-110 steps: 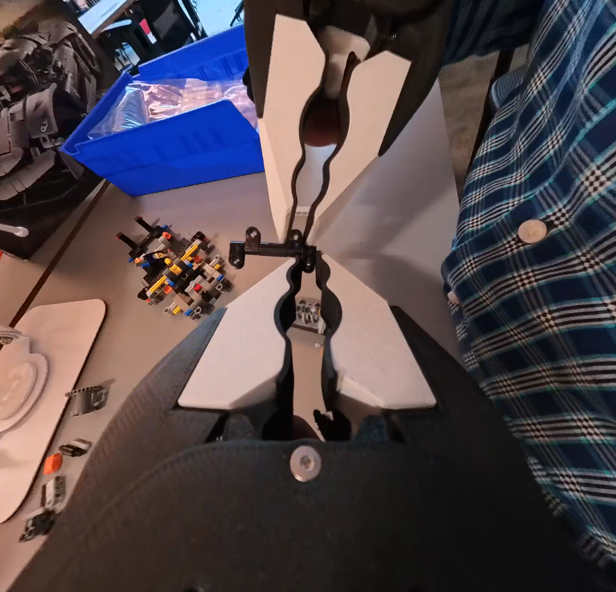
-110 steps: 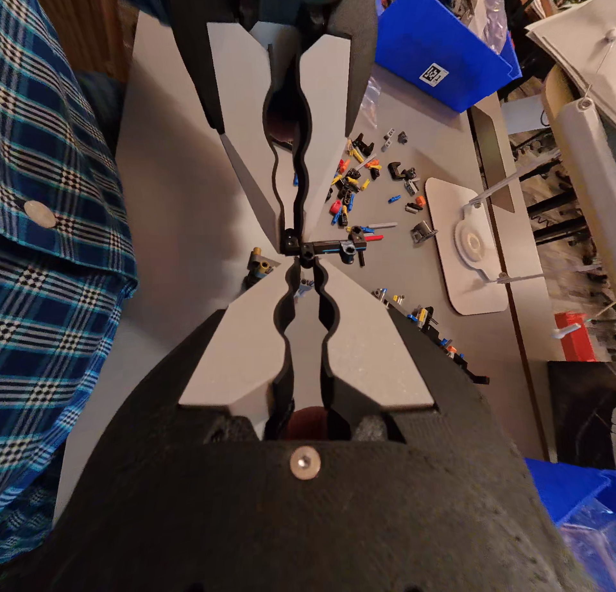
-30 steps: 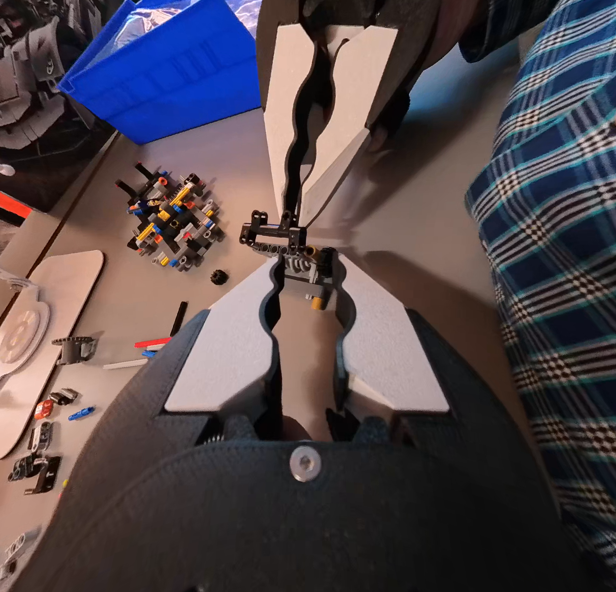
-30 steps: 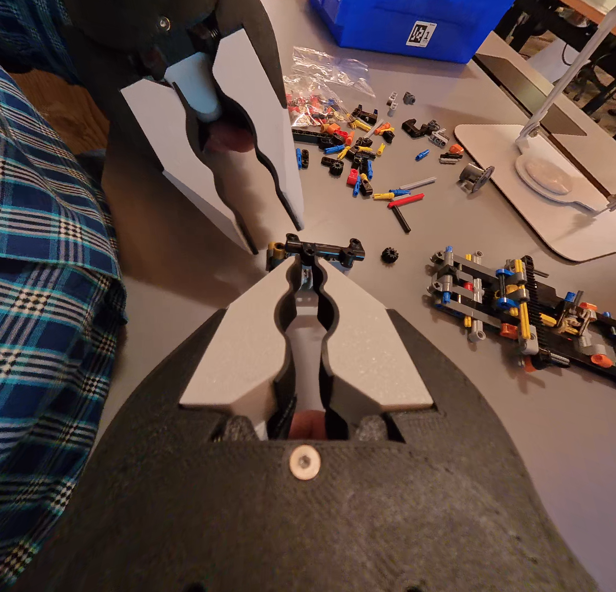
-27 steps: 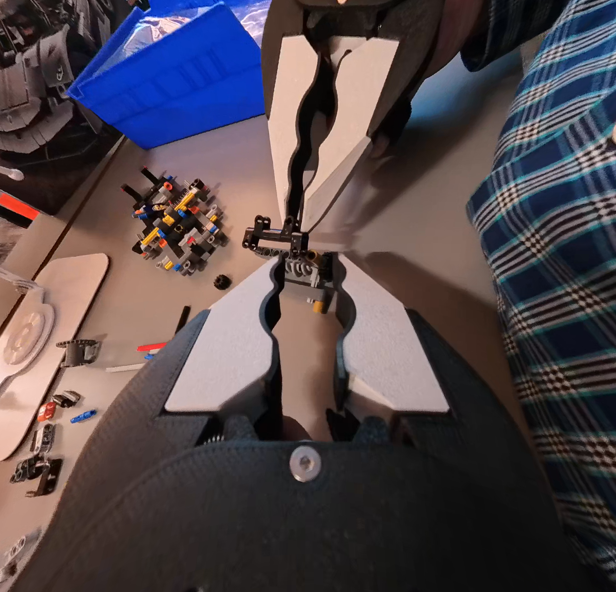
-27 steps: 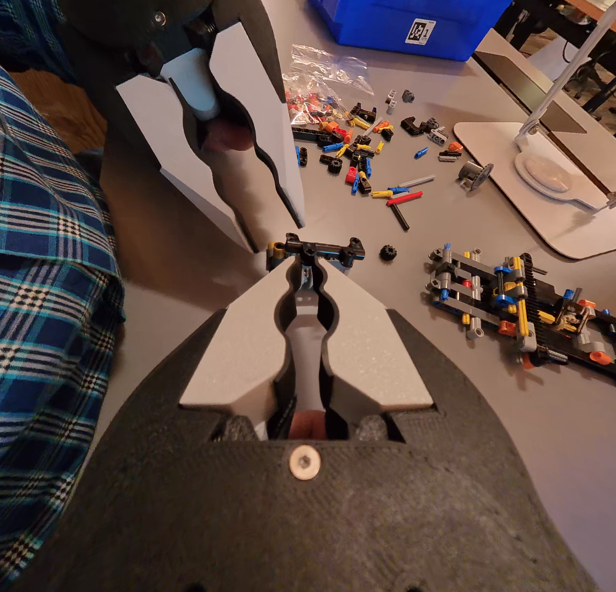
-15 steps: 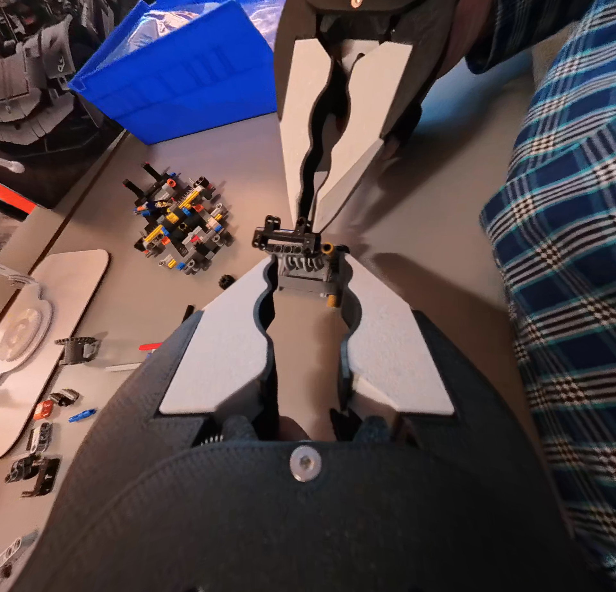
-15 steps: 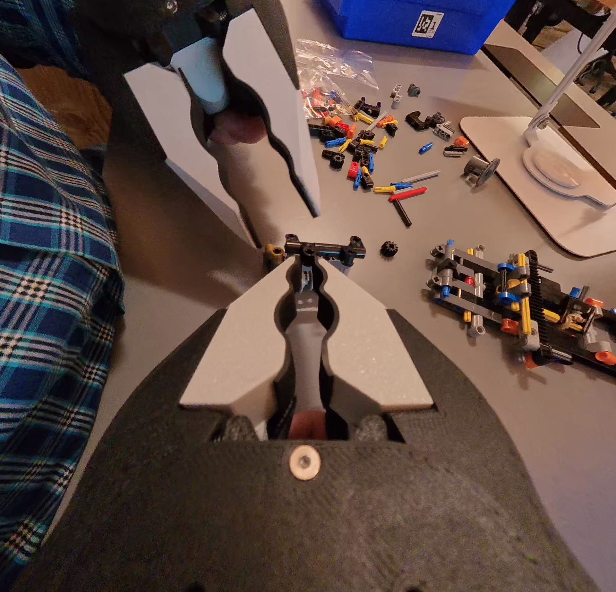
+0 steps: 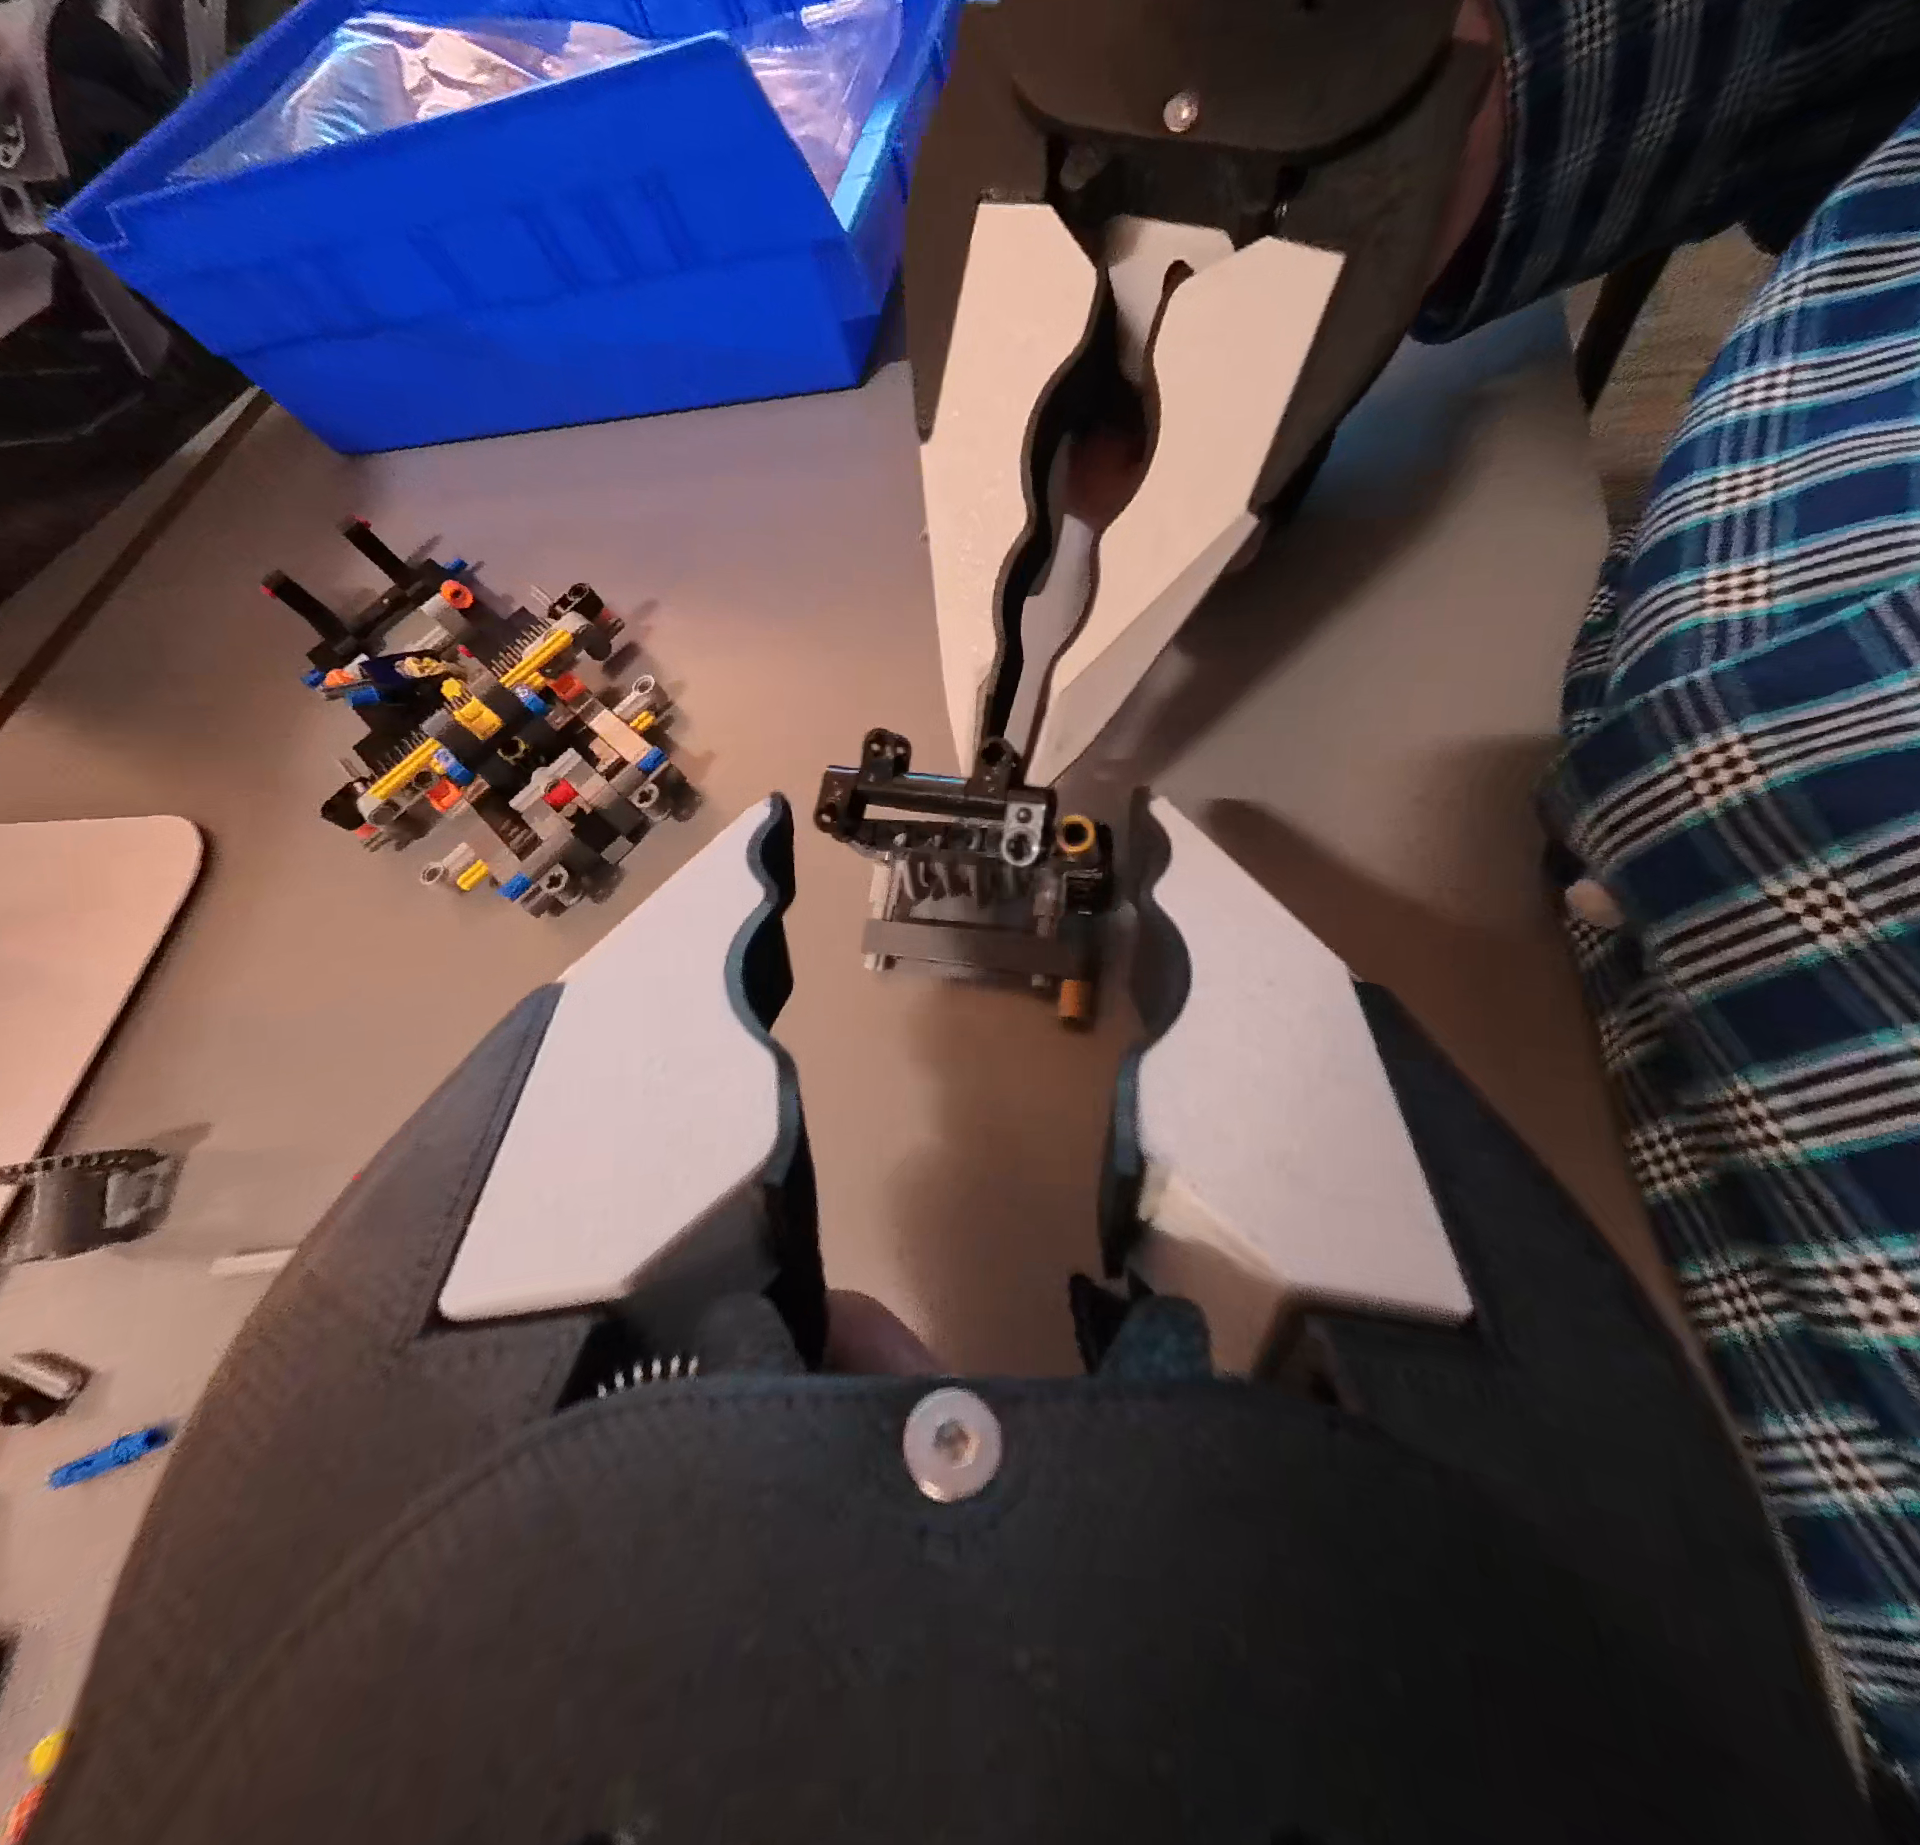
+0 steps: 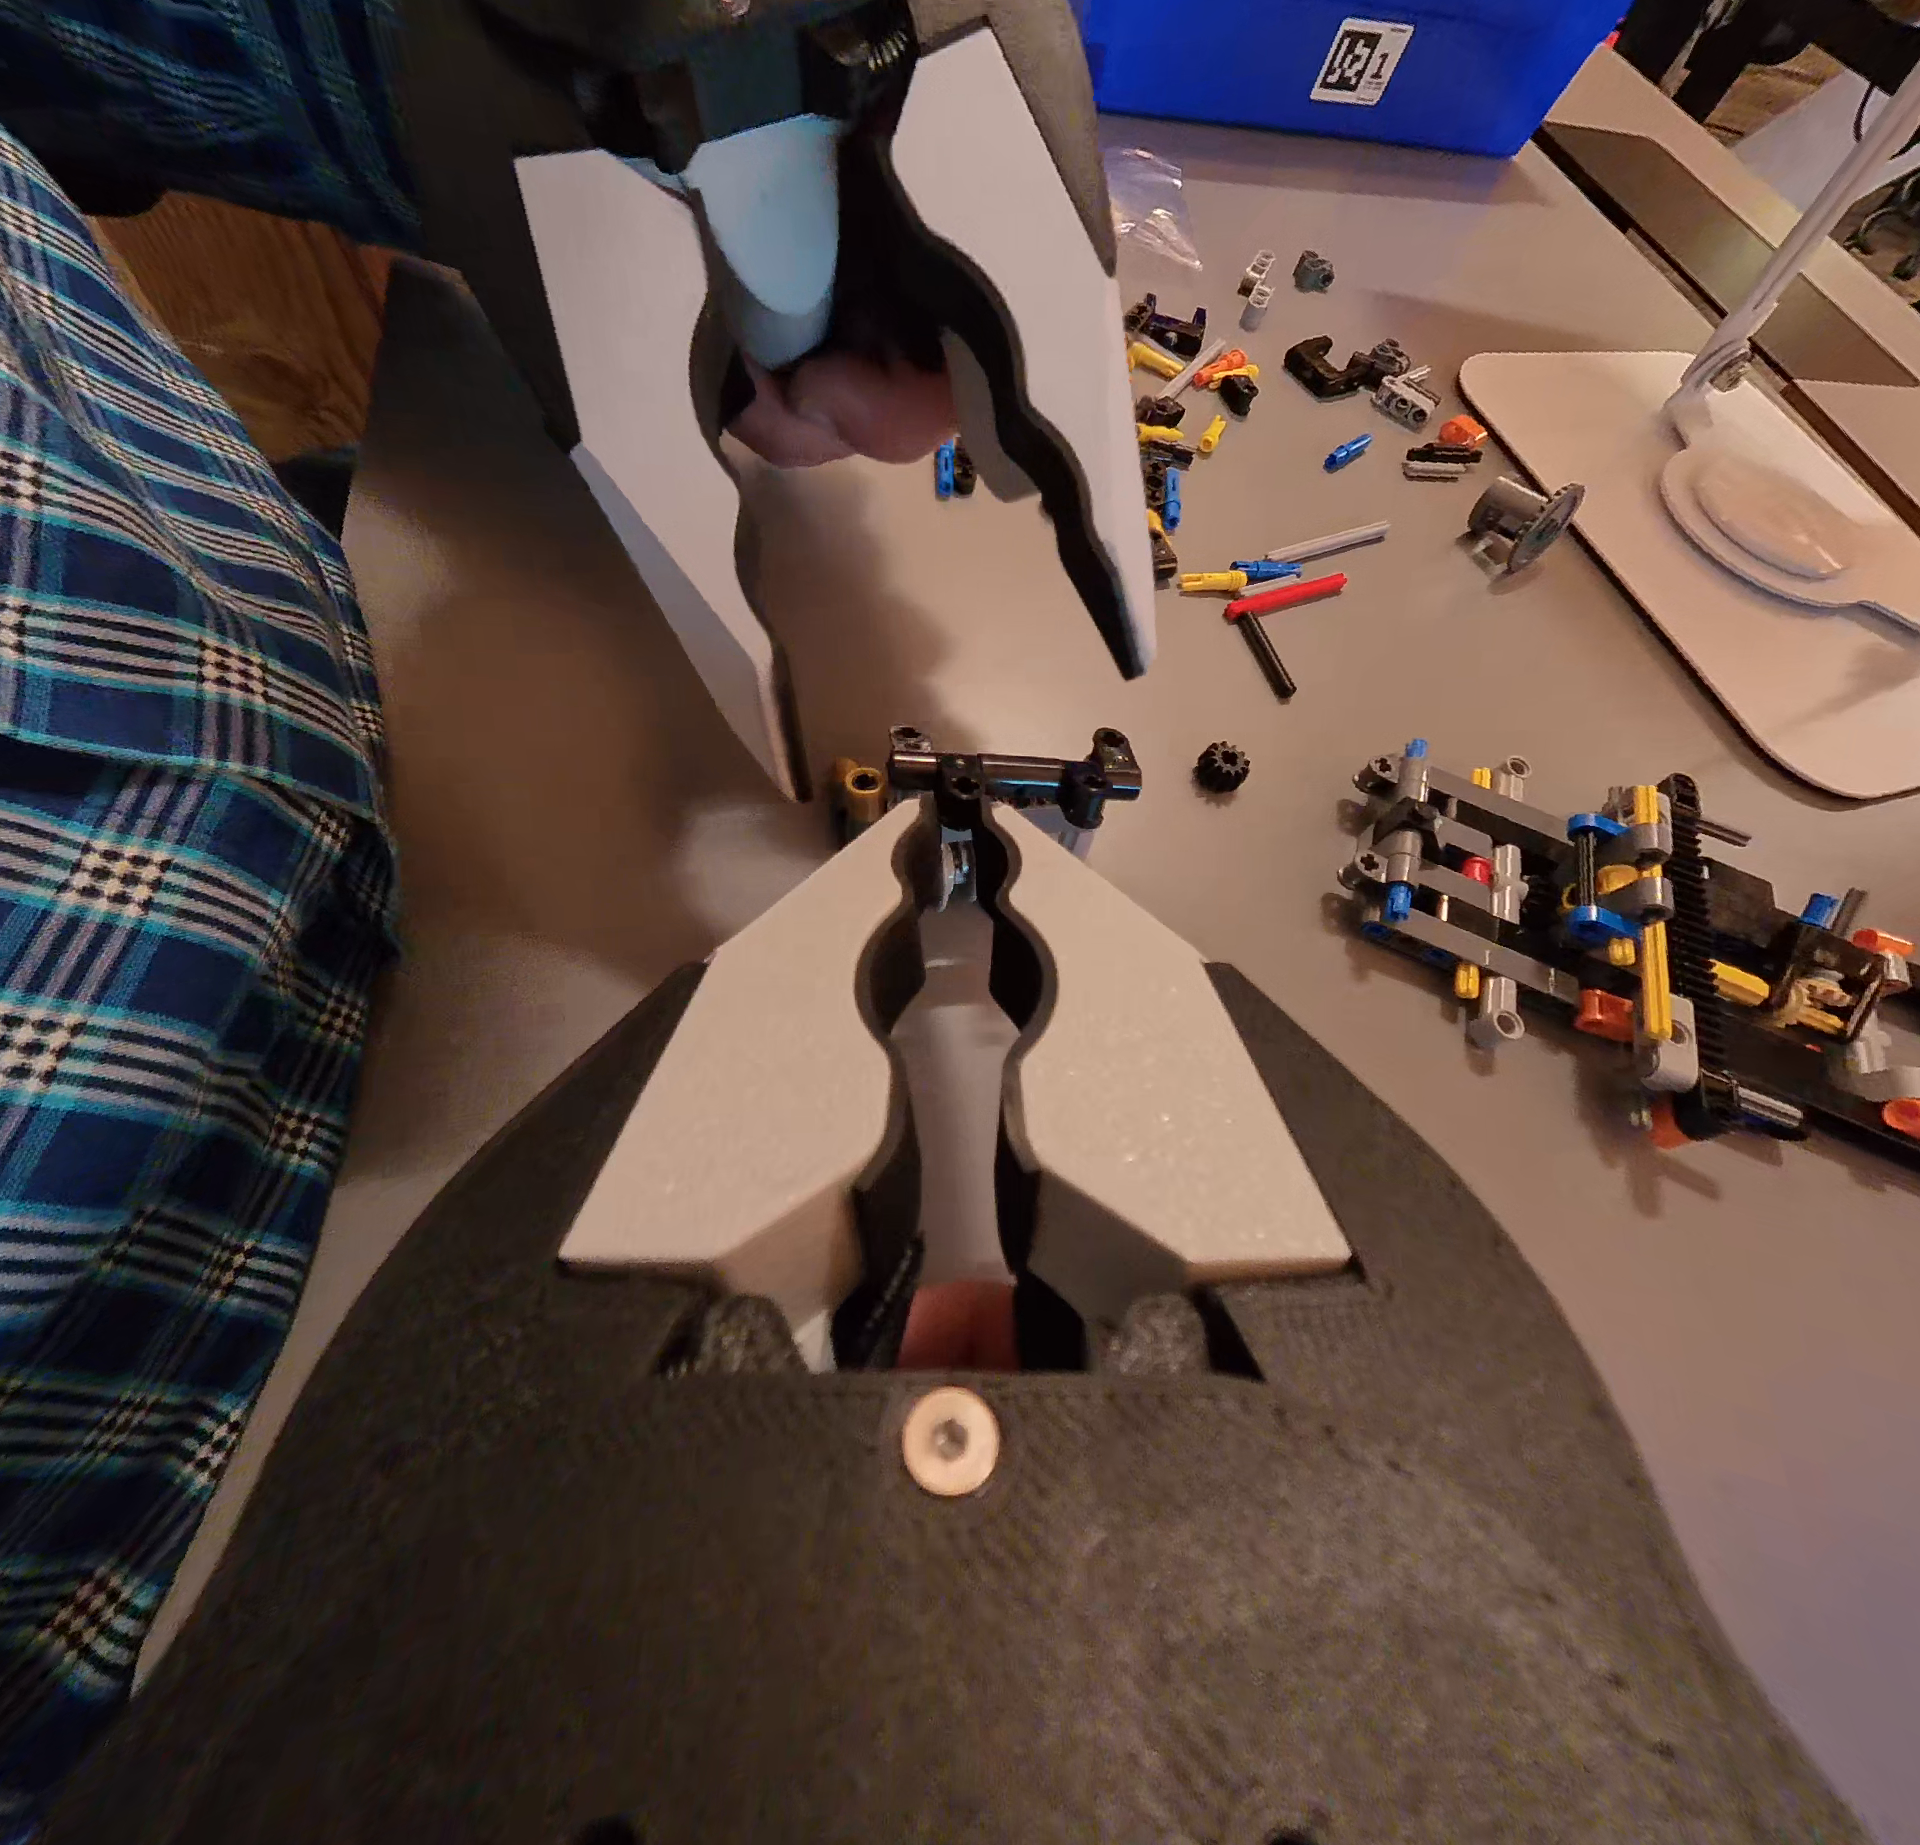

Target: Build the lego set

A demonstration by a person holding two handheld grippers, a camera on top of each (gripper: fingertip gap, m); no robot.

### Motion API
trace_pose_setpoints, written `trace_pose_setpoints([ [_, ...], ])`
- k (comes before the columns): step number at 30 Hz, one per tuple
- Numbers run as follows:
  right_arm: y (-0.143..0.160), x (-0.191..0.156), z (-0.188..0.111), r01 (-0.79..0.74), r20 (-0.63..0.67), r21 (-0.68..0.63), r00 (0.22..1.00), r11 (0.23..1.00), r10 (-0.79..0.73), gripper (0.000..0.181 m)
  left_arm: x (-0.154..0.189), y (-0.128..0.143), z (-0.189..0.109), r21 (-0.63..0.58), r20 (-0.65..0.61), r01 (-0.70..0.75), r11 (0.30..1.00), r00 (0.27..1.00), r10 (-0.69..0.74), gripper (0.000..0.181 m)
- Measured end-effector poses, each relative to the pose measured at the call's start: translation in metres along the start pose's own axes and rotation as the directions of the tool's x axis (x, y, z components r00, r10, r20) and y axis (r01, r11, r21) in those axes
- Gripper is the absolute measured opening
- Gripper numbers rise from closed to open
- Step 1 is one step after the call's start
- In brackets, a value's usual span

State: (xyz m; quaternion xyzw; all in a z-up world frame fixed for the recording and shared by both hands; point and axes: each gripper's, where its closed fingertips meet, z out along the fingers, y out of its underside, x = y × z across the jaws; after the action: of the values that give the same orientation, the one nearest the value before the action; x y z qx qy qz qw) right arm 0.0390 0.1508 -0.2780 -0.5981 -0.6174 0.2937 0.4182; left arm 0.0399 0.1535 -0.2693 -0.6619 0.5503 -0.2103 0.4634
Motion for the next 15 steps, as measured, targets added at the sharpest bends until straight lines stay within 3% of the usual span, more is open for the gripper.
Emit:
trace_pose_setpoints([
  [1, 0.0, 0.0, 0.0, 0.0, 0.004, 0.0, 1.0, 1.0, 0.0, 0.003, -0.001, 0.0, 0.0, 0.001, -0.007, 0.004, 1.0, 1.0, -0.004, 0.061],
  [12, 0.001, 0.001, -0.001, -0.009, 0.045, 0.003, 0.999, 1.0, 0.009, 0.003, 0.002, 0.017, 0.024, -0.117, -0.075, 0.028, 0.993, 0.996, -0.037, 0.089],
  [15, 0.001, 0.001, -0.001, -0.009, 0.054, 0.003, 0.999, 1.0, 0.009, 0.003, 0.002, 0.021, 0.029, -0.154, -0.079, 0.023, 0.988, 0.996, -0.035, 0.079],
])
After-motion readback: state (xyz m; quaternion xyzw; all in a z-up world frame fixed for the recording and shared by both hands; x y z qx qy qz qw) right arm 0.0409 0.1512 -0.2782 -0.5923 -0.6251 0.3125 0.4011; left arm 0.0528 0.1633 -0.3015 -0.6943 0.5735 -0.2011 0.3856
